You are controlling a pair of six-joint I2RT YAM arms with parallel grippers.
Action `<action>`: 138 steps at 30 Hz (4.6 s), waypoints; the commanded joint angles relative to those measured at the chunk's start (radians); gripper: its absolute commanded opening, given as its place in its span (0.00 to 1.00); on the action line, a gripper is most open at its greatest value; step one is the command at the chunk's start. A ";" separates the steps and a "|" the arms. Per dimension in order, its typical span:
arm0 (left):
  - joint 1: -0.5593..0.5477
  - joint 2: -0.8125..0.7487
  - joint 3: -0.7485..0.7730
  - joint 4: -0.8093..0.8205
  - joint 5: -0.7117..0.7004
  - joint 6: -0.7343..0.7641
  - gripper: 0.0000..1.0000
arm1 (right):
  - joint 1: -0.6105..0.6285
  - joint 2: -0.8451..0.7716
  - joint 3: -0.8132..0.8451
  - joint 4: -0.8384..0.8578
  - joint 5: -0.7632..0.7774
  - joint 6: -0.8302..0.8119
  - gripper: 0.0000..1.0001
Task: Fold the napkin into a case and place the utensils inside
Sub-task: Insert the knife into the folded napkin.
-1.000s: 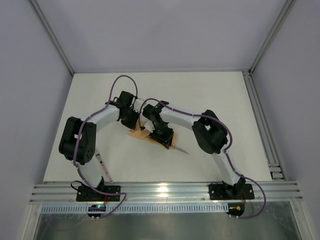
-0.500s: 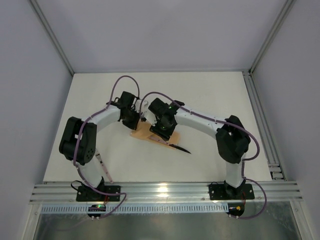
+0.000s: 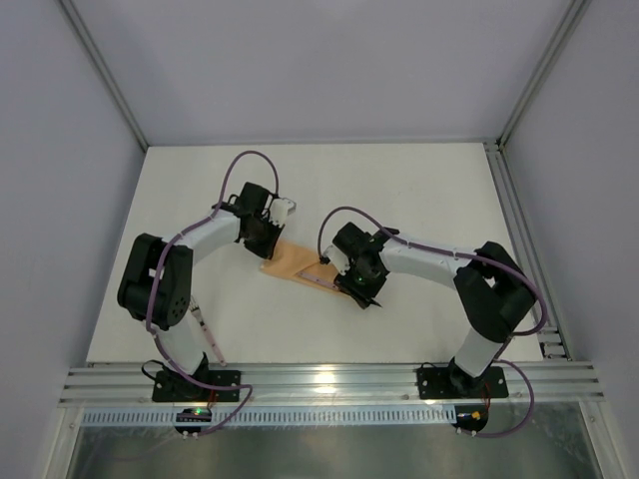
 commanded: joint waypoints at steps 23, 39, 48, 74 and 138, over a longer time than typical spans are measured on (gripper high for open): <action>-0.002 -0.056 0.000 0.002 0.024 0.029 0.08 | -0.009 0.026 0.018 -0.063 0.053 0.043 0.36; -0.002 -0.064 0.001 -0.003 0.033 0.030 0.09 | 0.000 0.057 0.092 -0.098 0.064 0.009 0.13; -0.002 -0.062 0.010 -0.003 0.038 0.032 0.09 | 0.013 0.069 0.132 -0.117 0.045 -0.092 0.13; 0.051 -0.093 -0.008 -0.012 0.015 0.006 0.31 | 0.017 0.096 0.169 0.293 -0.011 0.052 0.41; 0.108 -0.093 -0.062 0.009 0.139 0.038 0.13 | 0.155 0.339 0.416 0.268 0.044 -0.183 0.11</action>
